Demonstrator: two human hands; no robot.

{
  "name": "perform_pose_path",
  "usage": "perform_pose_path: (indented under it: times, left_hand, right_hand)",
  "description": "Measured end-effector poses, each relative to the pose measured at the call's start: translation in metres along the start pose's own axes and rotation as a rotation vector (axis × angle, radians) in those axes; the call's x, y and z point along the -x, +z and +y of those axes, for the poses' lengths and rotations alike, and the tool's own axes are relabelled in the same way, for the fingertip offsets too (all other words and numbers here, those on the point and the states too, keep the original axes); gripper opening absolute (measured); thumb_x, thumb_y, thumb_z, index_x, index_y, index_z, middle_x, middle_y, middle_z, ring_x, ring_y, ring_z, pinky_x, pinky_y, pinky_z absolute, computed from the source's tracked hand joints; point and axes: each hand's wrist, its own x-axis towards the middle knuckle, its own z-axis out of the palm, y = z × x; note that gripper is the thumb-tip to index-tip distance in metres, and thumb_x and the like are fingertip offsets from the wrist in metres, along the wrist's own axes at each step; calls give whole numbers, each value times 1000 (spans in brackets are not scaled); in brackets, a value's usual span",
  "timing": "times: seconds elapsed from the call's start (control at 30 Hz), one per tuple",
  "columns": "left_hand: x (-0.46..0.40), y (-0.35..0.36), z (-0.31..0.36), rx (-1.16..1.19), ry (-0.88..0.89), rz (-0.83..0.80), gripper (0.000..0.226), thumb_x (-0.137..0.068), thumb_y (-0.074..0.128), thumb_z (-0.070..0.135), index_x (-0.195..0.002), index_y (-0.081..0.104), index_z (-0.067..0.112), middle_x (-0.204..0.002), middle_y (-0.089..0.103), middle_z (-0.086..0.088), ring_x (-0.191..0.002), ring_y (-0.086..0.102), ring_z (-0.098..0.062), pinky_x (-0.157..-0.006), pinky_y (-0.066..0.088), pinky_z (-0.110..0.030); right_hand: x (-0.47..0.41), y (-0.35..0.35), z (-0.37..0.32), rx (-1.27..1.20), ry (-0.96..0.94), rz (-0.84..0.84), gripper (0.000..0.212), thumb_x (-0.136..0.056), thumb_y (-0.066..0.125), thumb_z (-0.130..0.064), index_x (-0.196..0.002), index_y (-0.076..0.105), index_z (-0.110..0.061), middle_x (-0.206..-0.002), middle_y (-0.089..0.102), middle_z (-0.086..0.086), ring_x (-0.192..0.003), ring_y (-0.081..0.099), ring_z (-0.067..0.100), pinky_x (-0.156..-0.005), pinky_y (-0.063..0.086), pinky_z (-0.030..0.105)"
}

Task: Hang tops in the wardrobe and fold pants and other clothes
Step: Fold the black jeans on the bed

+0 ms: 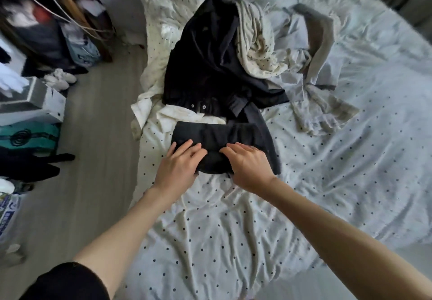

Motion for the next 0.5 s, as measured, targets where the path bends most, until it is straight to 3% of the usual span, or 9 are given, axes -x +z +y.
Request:
perform_pose_path:
  times: [0.07,0.17,0.33,0.5]
  left_hand:
    - [-11,-28,24,-58,81,132,58,-46,83,-10,-100,70,5,-111,68,-12,-110,61,-35,-87,49,-59]
    - [-32,-55,71,-95,206,272,53,-53,80,-10,-102,70,6,-113,68,-12,-110,61,-35,-88,48,-58]
    - [-70,-68,191,-101,408,387,42,-63,76,-8,-102,71,7,-114,67,-12,-111,61,-34,-90,48,-57]
    - [-93,-61,356,-3,623,438,35,-69,73,-7,-102,71,5,-112,68,-15,-108,62,-37,-86,49,-58]
  right_hand:
    - [21,-35,8,13,23,131,48,-69,69,-9,-116,61,-14,-113,64,3,-107,59,25,-86,50,36]
    - [58,-73,34,37,111,288,58,-48,83,-5,-104,69,-10,-110,68,11,-102,65,31,-81,56,44]
    - [153,-121,106,102,278,383,51,-61,78,-4,-111,67,-6,-117,65,17,-110,61,36,-87,52,51]
    - [291,-163,194,208,453,450,54,-59,81,-4,-111,67,-6,-116,65,17,-108,62,36,-87,52,49]
